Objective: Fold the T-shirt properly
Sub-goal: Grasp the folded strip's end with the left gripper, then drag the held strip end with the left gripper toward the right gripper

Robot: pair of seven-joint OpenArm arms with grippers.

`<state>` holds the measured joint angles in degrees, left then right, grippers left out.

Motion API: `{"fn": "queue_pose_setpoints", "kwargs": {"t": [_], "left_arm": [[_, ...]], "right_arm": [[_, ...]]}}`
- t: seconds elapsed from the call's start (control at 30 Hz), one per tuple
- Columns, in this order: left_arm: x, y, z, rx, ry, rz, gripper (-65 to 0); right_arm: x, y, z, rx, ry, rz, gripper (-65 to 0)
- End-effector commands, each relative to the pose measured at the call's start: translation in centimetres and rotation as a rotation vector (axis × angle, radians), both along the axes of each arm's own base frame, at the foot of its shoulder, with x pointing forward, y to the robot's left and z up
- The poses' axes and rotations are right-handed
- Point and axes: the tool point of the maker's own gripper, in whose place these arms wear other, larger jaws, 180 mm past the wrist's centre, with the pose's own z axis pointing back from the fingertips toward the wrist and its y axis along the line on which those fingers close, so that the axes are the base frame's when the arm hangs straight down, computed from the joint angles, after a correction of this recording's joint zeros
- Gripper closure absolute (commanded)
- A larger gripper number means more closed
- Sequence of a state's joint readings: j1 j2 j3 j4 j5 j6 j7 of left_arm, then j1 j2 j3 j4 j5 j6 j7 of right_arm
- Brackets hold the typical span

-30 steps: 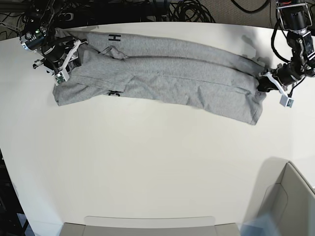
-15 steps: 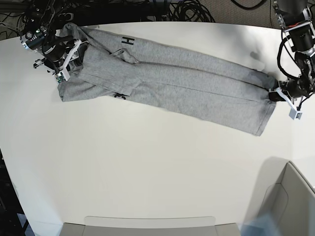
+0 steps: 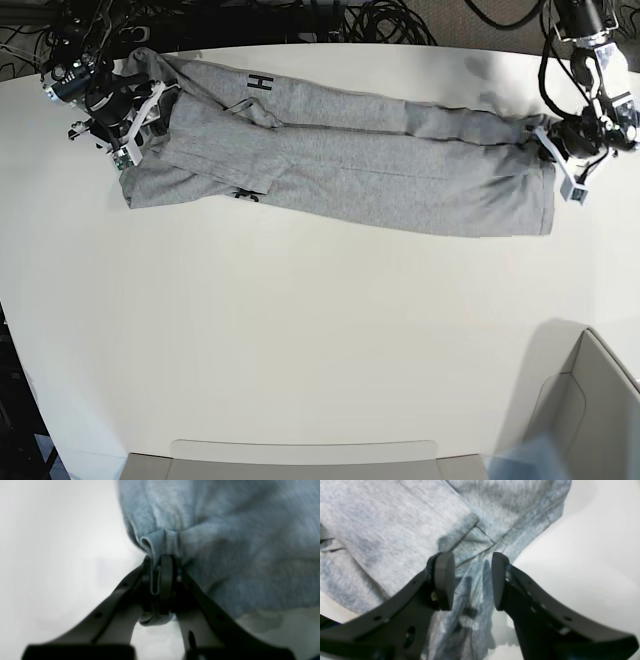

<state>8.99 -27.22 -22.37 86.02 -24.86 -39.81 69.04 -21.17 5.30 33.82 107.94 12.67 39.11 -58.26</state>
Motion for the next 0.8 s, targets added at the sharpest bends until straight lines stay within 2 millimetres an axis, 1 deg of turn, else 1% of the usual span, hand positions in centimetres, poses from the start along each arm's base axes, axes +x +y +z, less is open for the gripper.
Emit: {"fn": "queue_pose_setpoints", "kwargs": {"t": [0.0,0.07,0.2,0.33,0.43,0.57,0.63,0.67,0.7,0.77], "left_arm": [[1.1,0.1,1.7,0.029,-0.043,-0.027,0.0],[1.2,-0.8,2.7,0.043,-0.050,-0.047,0.0],[2.0,-1.7,4.2,0.065,-0.086,-0.079,0.0],[2.6,-2.1,5.2,0.081,-0.116,-0.098,0.0],[2.7,-2.2,6.1,0.106,-0.119,-0.115,0.0],[3.2,-3.1,9.0,0.168,-0.167,-0.161,0.0],[3.8,-3.8,10.6,0.189,-0.221,-0.185,0.0],[3.9,-4.5,11.0,0.185,-0.244,-0.190,0.0],[4.0,-4.9,11.3,0.181,-0.259,-0.194,0.0],[4.0,-5.4,11.2,0.168,-0.261,-0.196,0.0]], "right_arm": [[0.6,0.0,0.8,-0.004,-0.034,0.023,-24.4],[0.6,0.0,0.8,-0.004,-0.034,0.023,-24.4],[0.5,0.1,0.8,-0.003,-0.034,0.023,-24.4],[0.4,0.1,0.8,-0.003,-0.033,0.023,-24.4],[0.4,0.1,0.7,-0.003,-0.031,0.023,-24.4],[0.4,0.1,0.7,-0.003,-0.031,0.023,-24.4],[0.4,0.1,0.8,-0.002,-0.033,0.022,-24.4],[0.4,0.4,0.7,0.007,-0.033,0.019,-24.4],[0.4,0.5,0.7,0.013,-0.034,0.017,-24.4],[0.4,0.7,0.6,0.017,-0.034,0.015,-24.4]]}}
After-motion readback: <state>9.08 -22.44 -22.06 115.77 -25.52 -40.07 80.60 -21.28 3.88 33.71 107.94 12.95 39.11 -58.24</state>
